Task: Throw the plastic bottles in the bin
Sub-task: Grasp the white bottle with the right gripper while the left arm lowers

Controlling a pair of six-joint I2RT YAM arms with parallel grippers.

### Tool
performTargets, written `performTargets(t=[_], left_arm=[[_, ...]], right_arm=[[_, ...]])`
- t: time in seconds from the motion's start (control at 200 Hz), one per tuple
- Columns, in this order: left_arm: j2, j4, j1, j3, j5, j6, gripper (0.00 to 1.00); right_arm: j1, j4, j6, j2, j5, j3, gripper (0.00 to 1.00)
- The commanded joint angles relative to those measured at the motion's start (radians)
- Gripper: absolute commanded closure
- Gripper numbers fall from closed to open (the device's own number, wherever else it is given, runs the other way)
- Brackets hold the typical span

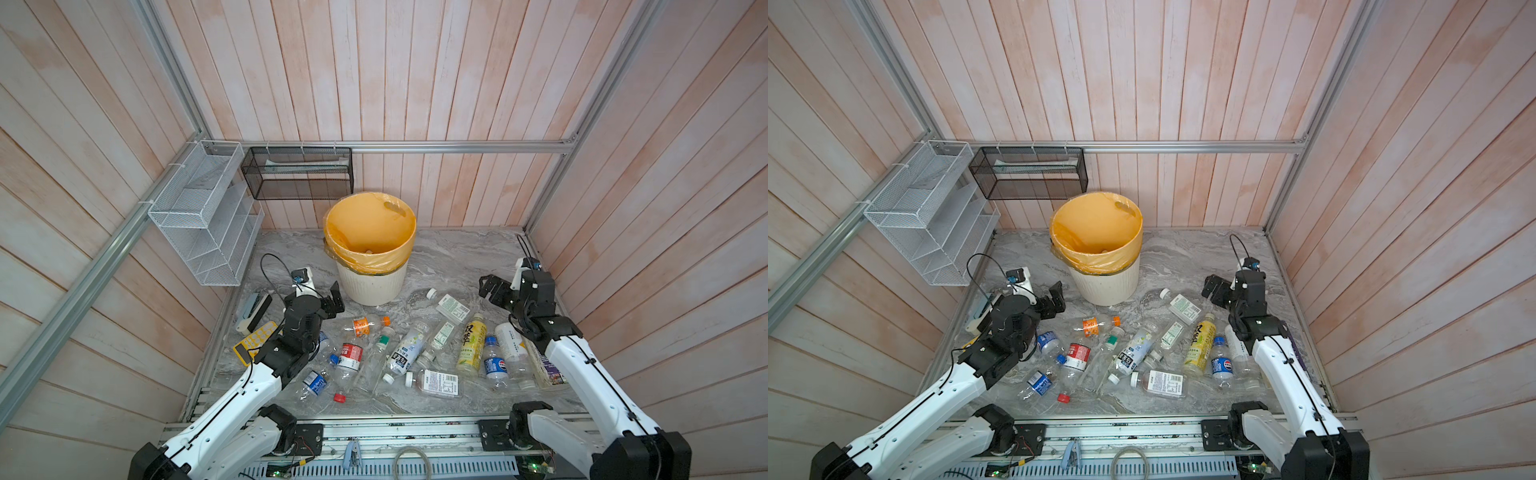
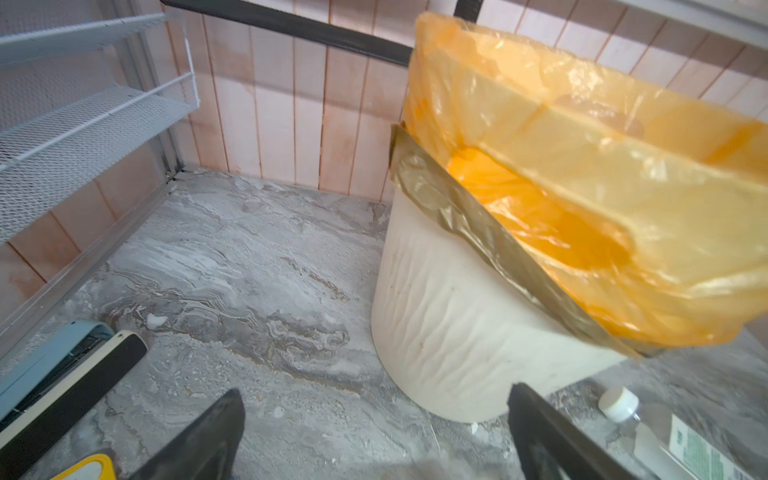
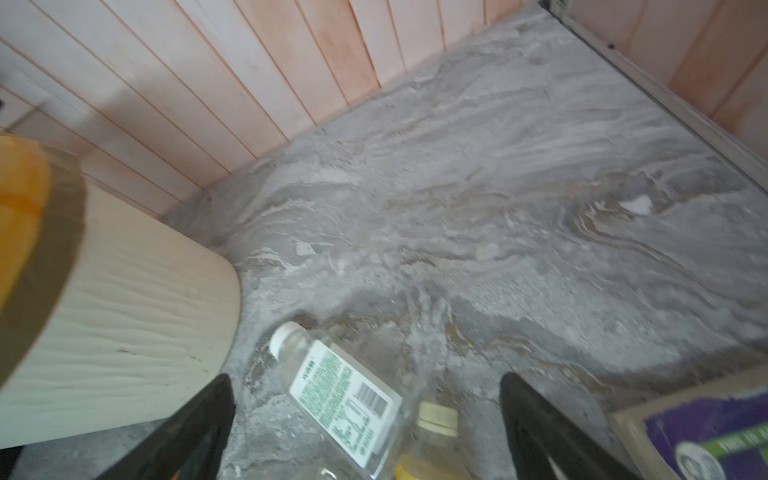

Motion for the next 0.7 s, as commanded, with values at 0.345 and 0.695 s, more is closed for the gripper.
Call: performTargets(t=[0.345,0.695], left_arm=[[0.087,-0.017,-0.012,0.007,0.003,-0.002,0.00],[0.081,0.008,-0.012,-0.021,0.049,-0.021,0.00]], right_arm=[[-0.040,-0.261,0.121,-0.108,0.208,-0.164,0.00],[-0.040,-0.294,0.193,-0.094,0.224,-0.223,0.02]])
